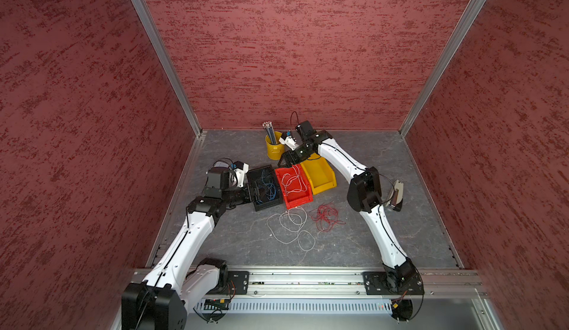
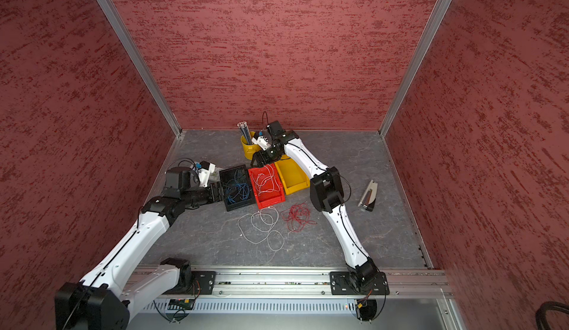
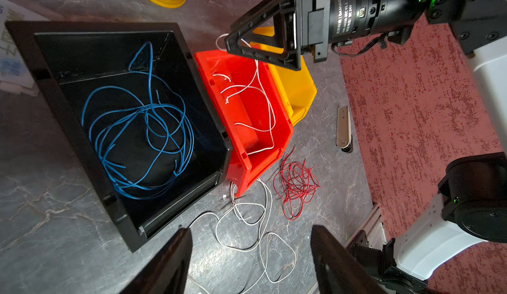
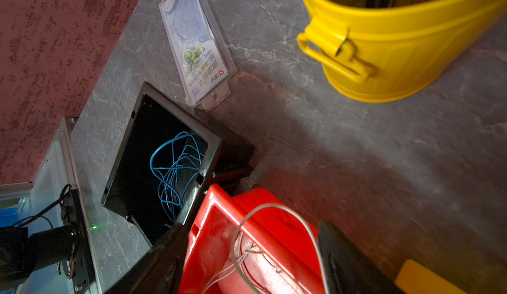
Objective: Untangle and sort cables by color
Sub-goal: Adjust the cable in the bin.
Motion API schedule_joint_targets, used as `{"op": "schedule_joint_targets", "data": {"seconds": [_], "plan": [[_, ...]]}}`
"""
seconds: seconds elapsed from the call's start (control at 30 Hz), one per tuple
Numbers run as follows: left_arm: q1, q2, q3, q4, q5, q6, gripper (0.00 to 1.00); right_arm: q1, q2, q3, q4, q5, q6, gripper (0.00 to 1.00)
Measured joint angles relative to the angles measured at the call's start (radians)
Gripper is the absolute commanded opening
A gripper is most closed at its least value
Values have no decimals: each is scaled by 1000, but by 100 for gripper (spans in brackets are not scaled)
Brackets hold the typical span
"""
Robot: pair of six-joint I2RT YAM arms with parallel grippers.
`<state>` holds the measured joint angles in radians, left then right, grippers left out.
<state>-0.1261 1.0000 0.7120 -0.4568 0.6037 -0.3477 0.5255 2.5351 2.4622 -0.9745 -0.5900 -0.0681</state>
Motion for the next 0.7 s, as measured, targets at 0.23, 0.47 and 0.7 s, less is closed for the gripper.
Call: {"op": "schedule_joint_targets", "data": {"seconds": [0.23, 0.47, 0.7], "plan": [[10, -2, -11, 1, 5, -7, 73, 0, 0, 0, 7, 13, -12, 63], [19, -11, -18, 2, 13, -7, 74, 0, -6, -24, 18, 15, -32, 67], [21, -9, -31, 9, 26, -15, 74, 0, -59, -135, 44, 15, -37, 67]]}}
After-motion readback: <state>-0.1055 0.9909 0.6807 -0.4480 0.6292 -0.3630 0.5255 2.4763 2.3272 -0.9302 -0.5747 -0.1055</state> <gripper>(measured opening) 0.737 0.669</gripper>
